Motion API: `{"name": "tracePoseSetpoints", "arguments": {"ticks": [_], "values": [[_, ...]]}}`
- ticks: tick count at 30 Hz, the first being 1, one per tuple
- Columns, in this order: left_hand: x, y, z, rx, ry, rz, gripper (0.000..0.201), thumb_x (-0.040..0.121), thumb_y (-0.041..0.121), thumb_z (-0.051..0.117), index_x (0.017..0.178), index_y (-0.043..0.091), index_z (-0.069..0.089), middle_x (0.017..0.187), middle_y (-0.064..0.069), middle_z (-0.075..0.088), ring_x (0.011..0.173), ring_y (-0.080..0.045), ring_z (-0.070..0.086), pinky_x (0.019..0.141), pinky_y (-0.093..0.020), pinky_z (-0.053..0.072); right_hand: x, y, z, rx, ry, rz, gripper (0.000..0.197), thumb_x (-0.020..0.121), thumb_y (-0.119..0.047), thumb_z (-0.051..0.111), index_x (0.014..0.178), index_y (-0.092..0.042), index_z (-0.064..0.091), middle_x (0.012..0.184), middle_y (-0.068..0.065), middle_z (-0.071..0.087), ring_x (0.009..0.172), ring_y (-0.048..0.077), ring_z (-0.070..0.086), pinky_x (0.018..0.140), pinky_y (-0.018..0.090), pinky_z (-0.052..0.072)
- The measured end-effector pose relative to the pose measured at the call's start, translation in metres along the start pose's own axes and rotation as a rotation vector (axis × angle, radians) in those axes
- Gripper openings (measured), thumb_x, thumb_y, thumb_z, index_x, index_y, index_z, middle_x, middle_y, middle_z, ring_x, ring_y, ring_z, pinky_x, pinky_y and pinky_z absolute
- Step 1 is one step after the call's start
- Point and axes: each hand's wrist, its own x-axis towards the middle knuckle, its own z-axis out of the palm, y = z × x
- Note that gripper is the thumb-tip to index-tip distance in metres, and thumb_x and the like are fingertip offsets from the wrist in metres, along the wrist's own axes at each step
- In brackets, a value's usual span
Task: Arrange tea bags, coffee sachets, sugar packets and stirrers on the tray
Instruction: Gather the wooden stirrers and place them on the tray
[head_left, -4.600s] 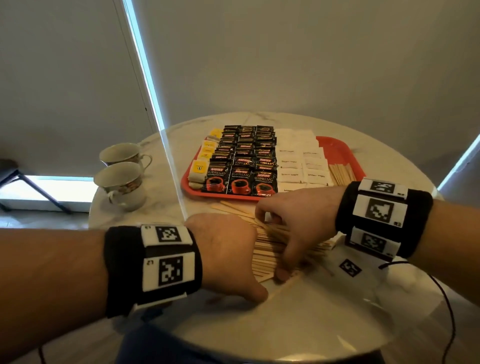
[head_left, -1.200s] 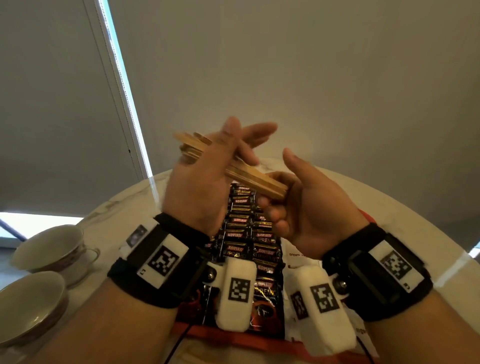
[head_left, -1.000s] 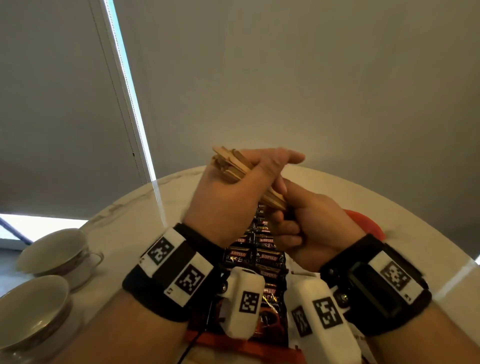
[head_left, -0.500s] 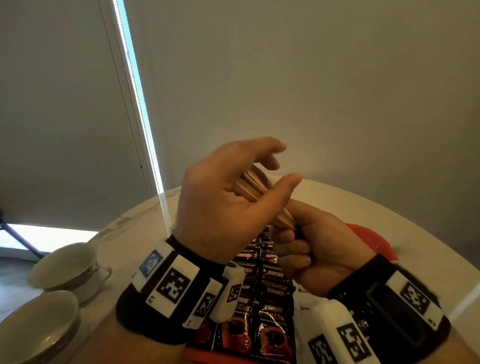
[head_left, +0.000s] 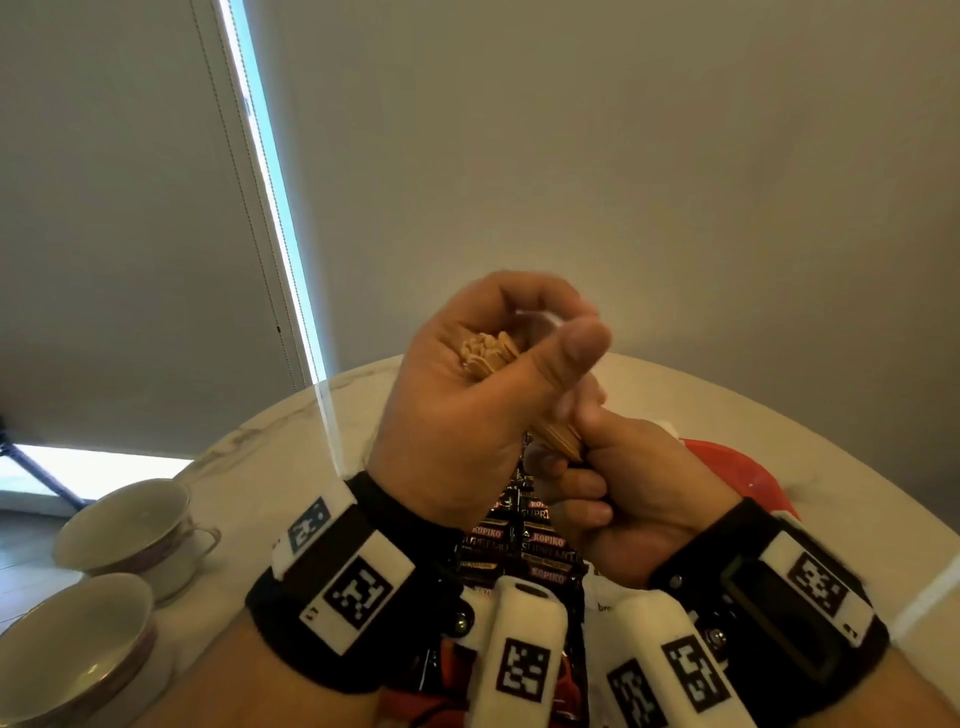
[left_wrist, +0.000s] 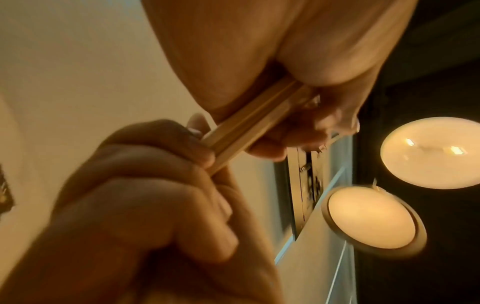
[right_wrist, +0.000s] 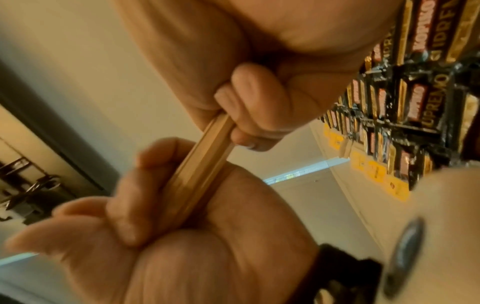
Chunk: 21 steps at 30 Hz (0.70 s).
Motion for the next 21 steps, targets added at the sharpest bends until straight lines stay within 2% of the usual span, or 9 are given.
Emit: {"name": "tracePoseSetpoints", "arguments": {"ticks": [2, 4, 6, 8, 12, 15, 16, 18, 21], "values": [[-0.001, -0.002, -0.002, 0.022, 0.028, -0.001, 0.023, 0.082, 0.034, 0.08, 0.093, 0.016, 0.071, 0.057, 0.005, 0.057, 0.049, -0.013, 0.053, 0.062, -0.037, 0.047, -0.001, 0.001, 0.001, -0.039, -0.007, -0.006, 0.021, 0.078, -0.034, 0.069, 0.077, -0.013, 0.067, 0.067, 0.004, 0.05, 0.046, 0.007, 0.041, 0.036, 0.015, 0.038], [-0.002, -0.001, -0.001, 0.021, 0.103, 0.004, 0.023, 0.085, 0.034, 0.077, 0.093, 0.013, 0.073, 0.054, 0.004, 0.053, 0.046, -0.011, 0.048, 0.057, -0.033, 0.043, -0.002, 0.001, 0.003, -0.025, -0.064, 0.006, 0.033, 0.081, -0.036, 0.071, 0.097, -0.008, 0.069, 0.082, 0.011, 0.062, 0.064, 0.016, 0.06, 0.053, 0.024, 0.057], [-0.001, 0.002, 0.0, 0.0, 0.182, 0.007, 0.02, 0.091, 0.03, 0.071, 0.096, 0.011, 0.072, 0.051, 0.004, 0.049, 0.045, -0.011, 0.045, 0.058, -0.031, 0.045, -0.003, 0.0, 0.004, 0.017, -0.13, 0.039, 0.048, 0.09, -0.042, 0.065, 0.118, -0.003, 0.066, 0.102, 0.017, 0.067, 0.084, 0.025, 0.068, 0.072, 0.032, 0.062], [0.001, 0.006, -0.002, -0.043, 0.278, -0.029, 0.019, 0.097, 0.025, 0.062, 0.1, 0.008, 0.07, 0.049, 0.005, 0.041, 0.045, -0.012, 0.041, 0.061, -0.033, 0.049, -0.005, -0.003, 0.003, -0.018, -0.145, 0.055, 0.052, 0.1, -0.046, 0.053, 0.126, -0.003, 0.063, 0.106, 0.017, 0.07, 0.089, 0.028, 0.069, 0.077, 0.037, 0.061], [0.008, 0.011, -0.006, -0.124, 0.409, -0.29, 0.021, 0.106, 0.026, 0.053, 0.112, 0.012, 0.068, 0.051, 0.006, 0.038, 0.058, -0.012, 0.055, 0.084, -0.036, 0.053, -0.021, -0.018, 0.001, -0.385, -0.053, -0.169, 0.024, 0.1, -0.034, 0.057, 0.105, -0.011, 0.063, 0.095, 0.009, 0.07, 0.086, 0.023, 0.069, 0.071, 0.034, 0.057], [0.013, 0.004, 0.003, -0.144, 0.367, -0.484, 0.024, 0.108, 0.026, 0.05, 0.12, 0.014, 0.067, 0.051, 0.007, 0.043, 0.09, -0.016, 0.074, 0.103, -0.044, 0.051, -0.039, -0.029, -0.002, -0.728, 0.0, -0.356, 0.013, 0.094, -0.024, 0.068, 0.085, -0.018, 0.061, 0.09, 0.009, 0.072, 0.079, 0.016, 0.066, 0.068, 0.031, 0.056], [0.015, -0.001, 0.007, -0.159, 0.364, -0.528, 0.024, 0.108, 0.024, 0.049, 0.12, 0.013, 0.067, 0.053, 0.006, 0.045, 0.095, -0.017, 0.075, 0.102, -0.044, 0.053, -0.043, -0.031, -0.004, -0.873, 0.009, -0.372, 0.016, 0.091, -0.027, 0.072, 0.082, -0.019, 0.061, 0.093, 0.012, 0.073, 0.079, 0.016, 0.066, 0.072, 0.034, 0.055], [0.016, -0.014, 0.017, -0.19, 0.372, -0.61, 0.025, 0.108, 0.022, 0.051, 0.121, 0.012, 0.068, 0.06, 0.003, 0.055, 0.084, -0.017, 0.075, 0.084, -0.038, 0.06, -0.05, -0.037, -0.009, -1.149, 0.064, -0.385, 0.021, 0.085, -0.034, 0.077, 0.082, -0.019, 0.062, 0.085, 0.009, 0.07, 0.071, 0.011, 0.062, 0.071, 0.033, 0.054], [0.019, -0.032, 0.034, -0.231, 0.389, -0.706, 0.025, 0.107, 0.022, 0.053, 0.121, 0.012, 0.07, 0.077, 0.001, 0.073, 0.07, -0.016, 0.073, 0.064, -0.031, 0.06, -0.056, -0.05, -0.021, -1.29, 0.114, -0.356, 0.023, 0.083, -0.031, 0.08, 0.079, -0.02, 0.06, 0.07, -0.001, 0.062, 0.059, 0.008, 0.056, 0.062, 0.031, 0.05]]}}
